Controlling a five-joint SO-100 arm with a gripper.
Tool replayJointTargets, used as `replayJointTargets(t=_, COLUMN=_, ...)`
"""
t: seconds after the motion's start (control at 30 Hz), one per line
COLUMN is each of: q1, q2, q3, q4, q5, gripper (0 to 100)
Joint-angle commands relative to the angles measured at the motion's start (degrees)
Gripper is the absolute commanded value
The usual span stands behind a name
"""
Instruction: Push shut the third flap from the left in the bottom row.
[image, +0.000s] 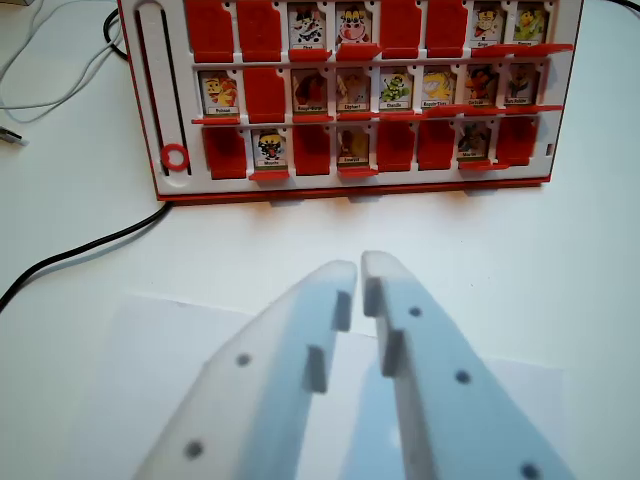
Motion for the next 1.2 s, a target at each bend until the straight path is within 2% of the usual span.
replayJointTargets(t=0.0, q1=-0.1, q2=-0.2, q3=-4.2, q4=0.9, q5=0.09, gripper=0)
replayJointTargets(t=0.3, q1=-0.1, q2=-0.2, q3=-2.7, q4=1.1, q5=0.0, gripper=0)
replayJointTargets(t=0.6, q1=0.0, q2=-0.2, q3=-0.9, q4=-0.8, q5=1.67, gripper=0)
replayJointTargets(t=0.73, q1=0.0, q2=-0.2, q3=-1.3, q4=0.6, q5=1.41, gripper=0)
replayJointTargets(t=0.8, q1=0.0, q2=-0.2, q3=-1.3, q4=0.4, q5=1.85, gripper=0)
replayJointTargets(t=1.17, q1=0.0, q2=-0.2, q3=-1.9, q4=1.1, q5=0.88, gripper=0)
